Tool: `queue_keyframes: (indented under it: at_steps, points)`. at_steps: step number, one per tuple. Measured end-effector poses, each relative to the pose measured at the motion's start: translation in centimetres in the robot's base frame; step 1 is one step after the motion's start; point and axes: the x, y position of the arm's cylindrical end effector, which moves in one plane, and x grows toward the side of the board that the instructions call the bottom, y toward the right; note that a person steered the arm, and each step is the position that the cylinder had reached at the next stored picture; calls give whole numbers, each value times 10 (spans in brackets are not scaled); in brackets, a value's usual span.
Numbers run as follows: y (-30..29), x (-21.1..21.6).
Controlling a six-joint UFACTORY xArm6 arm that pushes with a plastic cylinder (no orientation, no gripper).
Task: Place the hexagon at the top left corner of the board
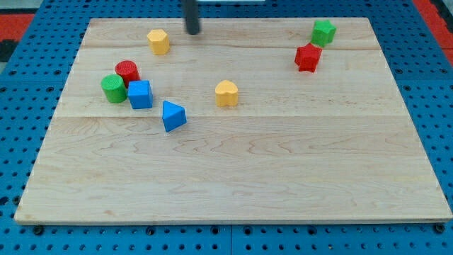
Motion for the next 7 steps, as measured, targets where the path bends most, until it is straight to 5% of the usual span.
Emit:
queue_keyframes:
  at_steps: [1, 3, 6, 7]
  points:
    - [-33, 42]
    - [-165, 1]
    - [96, 136]
    - [54, 196]
